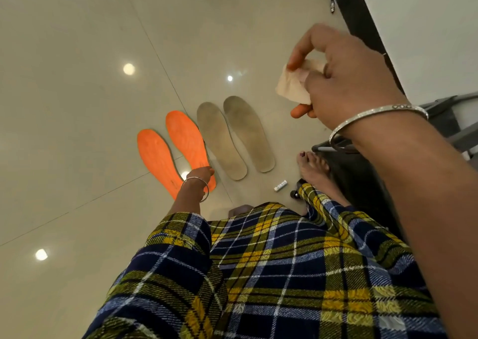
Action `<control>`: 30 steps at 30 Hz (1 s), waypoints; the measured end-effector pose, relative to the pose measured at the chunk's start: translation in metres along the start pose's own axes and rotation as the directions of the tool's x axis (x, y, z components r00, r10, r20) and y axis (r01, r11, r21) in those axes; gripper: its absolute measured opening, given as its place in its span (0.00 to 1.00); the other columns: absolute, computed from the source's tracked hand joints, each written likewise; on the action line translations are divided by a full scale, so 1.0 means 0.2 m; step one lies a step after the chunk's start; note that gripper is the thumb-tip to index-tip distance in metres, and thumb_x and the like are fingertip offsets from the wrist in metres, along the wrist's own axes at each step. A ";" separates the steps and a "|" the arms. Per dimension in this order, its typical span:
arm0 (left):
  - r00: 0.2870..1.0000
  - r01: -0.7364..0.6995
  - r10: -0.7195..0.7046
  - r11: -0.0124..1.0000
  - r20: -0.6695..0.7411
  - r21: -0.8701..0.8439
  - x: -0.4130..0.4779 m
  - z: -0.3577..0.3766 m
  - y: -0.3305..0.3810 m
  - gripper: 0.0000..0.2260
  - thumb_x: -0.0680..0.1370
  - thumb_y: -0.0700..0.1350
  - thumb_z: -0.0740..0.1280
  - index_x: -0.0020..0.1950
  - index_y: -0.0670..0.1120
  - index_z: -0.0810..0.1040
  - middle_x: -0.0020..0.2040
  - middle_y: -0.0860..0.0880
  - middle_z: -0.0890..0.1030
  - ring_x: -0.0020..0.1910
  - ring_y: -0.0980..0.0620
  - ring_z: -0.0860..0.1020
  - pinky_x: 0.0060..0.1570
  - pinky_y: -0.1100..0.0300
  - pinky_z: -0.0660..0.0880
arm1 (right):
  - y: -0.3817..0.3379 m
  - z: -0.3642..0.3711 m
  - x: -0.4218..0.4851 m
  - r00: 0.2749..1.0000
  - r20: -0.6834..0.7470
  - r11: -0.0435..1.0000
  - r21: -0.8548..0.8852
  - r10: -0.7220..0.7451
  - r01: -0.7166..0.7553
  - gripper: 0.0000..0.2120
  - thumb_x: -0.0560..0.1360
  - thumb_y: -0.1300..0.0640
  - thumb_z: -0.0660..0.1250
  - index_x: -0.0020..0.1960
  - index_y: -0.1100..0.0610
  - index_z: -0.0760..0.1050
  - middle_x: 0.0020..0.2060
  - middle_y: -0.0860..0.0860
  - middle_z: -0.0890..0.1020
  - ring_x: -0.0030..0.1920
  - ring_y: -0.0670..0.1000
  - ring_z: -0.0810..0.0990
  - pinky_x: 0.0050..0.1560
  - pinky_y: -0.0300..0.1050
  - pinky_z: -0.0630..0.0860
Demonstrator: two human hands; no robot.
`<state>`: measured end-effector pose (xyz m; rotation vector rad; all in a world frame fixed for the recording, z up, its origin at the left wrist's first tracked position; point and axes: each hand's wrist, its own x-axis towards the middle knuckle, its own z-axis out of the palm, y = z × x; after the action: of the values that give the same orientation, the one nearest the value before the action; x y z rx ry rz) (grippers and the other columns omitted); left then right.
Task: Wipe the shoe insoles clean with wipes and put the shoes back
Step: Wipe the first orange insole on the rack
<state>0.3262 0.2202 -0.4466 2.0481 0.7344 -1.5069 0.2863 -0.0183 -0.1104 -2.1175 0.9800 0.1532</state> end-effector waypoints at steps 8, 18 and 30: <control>0.999 0.048 -0.048 0.998 0.001 0.040 0.13 0.00 0.01 0.38 0.73 0.56 0.69 0.77 0.41 0.59 0.76 0.42 0.62 0.73 0.38 0.64 0.69 0.41 0.65 | 0.02 0.00 0.01 0.999 0.033 0.999 -0.044 0.017 -0.016 0.17 0.81 0.63 0.60 0.51 0.47 0.84 0.57 0.48 0.81 0.44 0.52 0.84 0.50 0.51 0.82; 0.998 -0.013 0.025 0.981 -0.062 0.194 0.05 0.05 0.09 0.32 0.77 0.55 0.67 0.75 0.38 0.63 0.74 0.39 0.65 0.69 0.36 0.68 0.66 0.43 0.69 | -0.01 -0.01 0.00 0.997 0.079 0.996 -0.084 -0.001 0.008 0.16 0.81 0.62 0.60 0.57 0.47 0.83 0.59 0.50 0.82 0.53 0.51 0.83 0.59 0.47 0.78; 0.928 -0.096 0.129 0.989 -0.351 0.111 -0.08 0.00 0.06 0.06 0.77 0.40 0.66 0.46 0.39 0.81 0.41 0.45 0.79 0.36 0.48 0.78 0.39 0.56 0.73 | 0.01 -0.02 0.02 0.996 0.082 0.994 -0.101 -0.020 0.028 0.16 0.81 0.61 0.61 0.56 0.46 0.83 0.60 0.49 0.81 0.53 0.50 0.83 0.58 0.45 0.78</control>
<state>0.3306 0.2091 -0.4304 2.4260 0.6751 -1.1347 0.2866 -0.0245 -0.1101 -2.1971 0.9158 0.2804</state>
